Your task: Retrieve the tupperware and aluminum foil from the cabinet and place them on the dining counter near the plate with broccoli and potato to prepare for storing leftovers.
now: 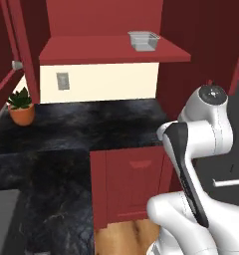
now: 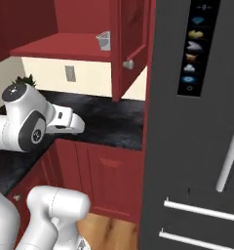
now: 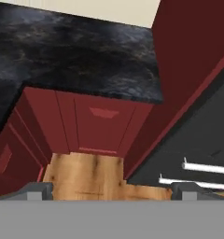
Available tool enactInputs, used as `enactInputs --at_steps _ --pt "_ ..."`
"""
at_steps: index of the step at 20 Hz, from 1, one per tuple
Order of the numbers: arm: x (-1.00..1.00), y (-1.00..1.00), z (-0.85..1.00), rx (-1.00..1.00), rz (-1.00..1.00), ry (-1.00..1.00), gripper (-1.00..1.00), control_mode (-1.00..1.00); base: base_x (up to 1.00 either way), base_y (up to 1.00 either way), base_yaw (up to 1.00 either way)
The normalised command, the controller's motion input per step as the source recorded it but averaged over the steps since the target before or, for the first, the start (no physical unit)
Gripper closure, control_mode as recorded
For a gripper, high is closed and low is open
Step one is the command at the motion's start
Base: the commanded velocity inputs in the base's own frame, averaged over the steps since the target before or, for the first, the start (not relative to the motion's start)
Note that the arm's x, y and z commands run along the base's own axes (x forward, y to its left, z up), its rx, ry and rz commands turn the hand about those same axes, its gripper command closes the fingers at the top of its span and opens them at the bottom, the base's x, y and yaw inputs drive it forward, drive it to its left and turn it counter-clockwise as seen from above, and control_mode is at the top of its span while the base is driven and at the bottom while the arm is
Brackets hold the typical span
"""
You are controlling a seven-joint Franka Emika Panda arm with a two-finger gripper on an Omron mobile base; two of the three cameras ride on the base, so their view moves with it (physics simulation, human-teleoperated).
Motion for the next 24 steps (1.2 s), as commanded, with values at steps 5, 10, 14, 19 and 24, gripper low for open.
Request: enactInputs --at_steps 5,10,14,19,24 --pt "0.00 0.00 0.00 0.00 0.00 0.00 -1.00 1.00 0.71 0.48 -0.39" --pt "0.00 0.00 0.00 0.00 0.00 0.00 -1.00 1.00 0.88 0.27 -0.29" --pt "0.00 0.00 0.00 0.00 0.00 0.00 -1.00 1.00 0.55 0.24 -0.19" --pt "-0.10 0.16 0.70 -0.07 -0.04 -0.18 -1.00 -1.00 0.00 0.02 -0.02" --pt "0.00 0.21 0.98 -0.08 -0.01 -0.29 -1.00 -1.00 0.00 0.00 0.00"
